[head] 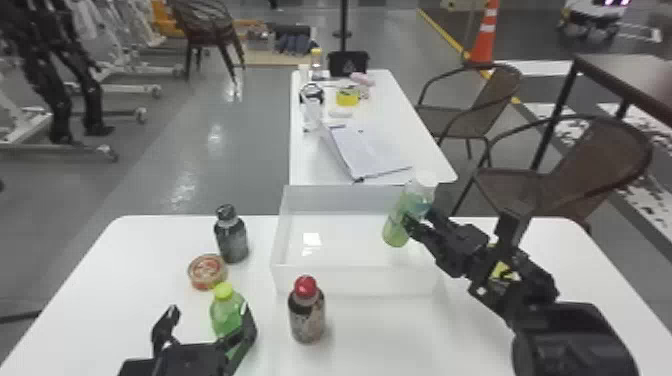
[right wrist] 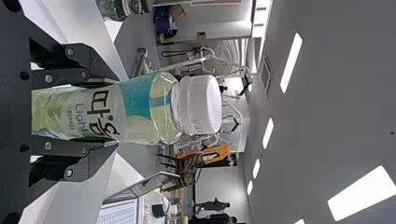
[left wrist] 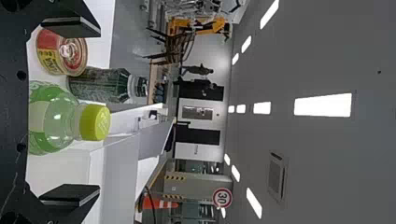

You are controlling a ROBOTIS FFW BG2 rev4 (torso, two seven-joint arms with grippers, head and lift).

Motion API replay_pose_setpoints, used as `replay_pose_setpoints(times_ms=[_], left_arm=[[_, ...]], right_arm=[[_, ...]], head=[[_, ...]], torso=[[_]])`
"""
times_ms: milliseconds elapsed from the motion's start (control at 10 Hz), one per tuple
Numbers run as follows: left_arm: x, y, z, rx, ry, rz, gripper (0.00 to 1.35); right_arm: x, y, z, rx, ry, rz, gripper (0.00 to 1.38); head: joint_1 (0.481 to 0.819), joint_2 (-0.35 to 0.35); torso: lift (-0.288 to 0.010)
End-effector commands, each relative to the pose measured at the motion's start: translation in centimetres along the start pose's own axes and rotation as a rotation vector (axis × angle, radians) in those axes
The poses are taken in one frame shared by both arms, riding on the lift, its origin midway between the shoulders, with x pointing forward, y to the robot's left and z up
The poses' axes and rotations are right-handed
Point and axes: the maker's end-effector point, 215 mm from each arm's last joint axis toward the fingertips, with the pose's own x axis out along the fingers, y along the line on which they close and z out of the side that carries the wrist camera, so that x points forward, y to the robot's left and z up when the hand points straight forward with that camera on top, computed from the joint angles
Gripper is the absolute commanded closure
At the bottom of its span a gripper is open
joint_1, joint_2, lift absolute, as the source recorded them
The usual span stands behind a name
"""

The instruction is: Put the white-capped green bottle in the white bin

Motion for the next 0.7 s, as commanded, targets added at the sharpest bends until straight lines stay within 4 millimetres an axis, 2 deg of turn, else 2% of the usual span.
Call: replay_pose_setpoints(times_ms=[0,300,400,600], left_arm=[[0.00,-0.09,-0.07,-0.002,0.002,0.000,0.13],[0.00,-0.05,-0.07,-0.005,0.003,0.002,0.13],[0.00,-0.02,-0.08,-0.005,0.003,0.003,0.13],[0.00,-0.02,-0.08,-0.005,0.003,0.003,0.13]], right_arm=[[-0.23,-0.09,-0.60,0.002,0.010,-0.008,0.88],[-0.51,-0.25,-1.11,0.013,0.015,-0.022,0.45],[-0.49,-0.24,-1.04,0.013,0.014,-0.021,0.35],[-0.59,-0.09,-1.08,0.017,0.011,-0.021,0.29]], head=[[0.549,0.000],[0.549,0.000],[0.549,0.000],[0.549,0.000]], torso=[[-0.100],[-0.100],[-0.100],[-0.100]])
